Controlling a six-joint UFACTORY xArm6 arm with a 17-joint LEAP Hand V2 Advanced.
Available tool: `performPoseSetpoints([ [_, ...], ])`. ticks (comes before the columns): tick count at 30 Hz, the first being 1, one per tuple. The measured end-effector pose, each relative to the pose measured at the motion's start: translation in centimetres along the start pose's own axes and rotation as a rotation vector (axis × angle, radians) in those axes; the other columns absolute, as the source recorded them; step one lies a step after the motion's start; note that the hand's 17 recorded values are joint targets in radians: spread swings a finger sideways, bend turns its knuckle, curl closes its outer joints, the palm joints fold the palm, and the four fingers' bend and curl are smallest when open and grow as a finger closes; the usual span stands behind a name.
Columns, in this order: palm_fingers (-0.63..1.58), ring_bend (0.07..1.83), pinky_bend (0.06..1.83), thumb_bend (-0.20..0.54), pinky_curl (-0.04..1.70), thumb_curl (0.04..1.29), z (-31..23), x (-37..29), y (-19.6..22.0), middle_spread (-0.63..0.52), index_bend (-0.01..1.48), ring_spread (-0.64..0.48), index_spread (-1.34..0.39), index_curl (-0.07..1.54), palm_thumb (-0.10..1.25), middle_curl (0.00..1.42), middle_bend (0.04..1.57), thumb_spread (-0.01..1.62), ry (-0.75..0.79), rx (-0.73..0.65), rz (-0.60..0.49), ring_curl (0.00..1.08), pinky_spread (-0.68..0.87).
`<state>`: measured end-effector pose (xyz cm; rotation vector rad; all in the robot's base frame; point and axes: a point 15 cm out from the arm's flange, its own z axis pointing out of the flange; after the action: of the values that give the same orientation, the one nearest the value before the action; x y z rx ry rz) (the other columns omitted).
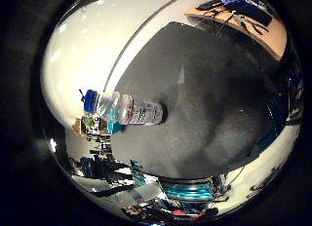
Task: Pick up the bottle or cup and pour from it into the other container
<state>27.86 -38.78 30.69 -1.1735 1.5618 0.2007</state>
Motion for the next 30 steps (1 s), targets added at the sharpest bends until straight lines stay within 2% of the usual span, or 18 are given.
performPoseSetpoints([
  [18,0.19,0.39,0.63,-0.024,0.01,0.28,4.5,5.7,2.8,0.07,0.16,0.18,-0.23,0.30,0.38,0.35,0.29,1.06,-0.117,-0.034,0.070,0.21,0.42],
  [30,0.20,0.38,0.62,-0.025,0.01,0.28,7.9,6.1,3.2,0.07,0.16,0.18,-0.23,0.29,0.40,0.35,0.29,1.06,-0.168,-0.085,0.073,0.22,0.42],
])
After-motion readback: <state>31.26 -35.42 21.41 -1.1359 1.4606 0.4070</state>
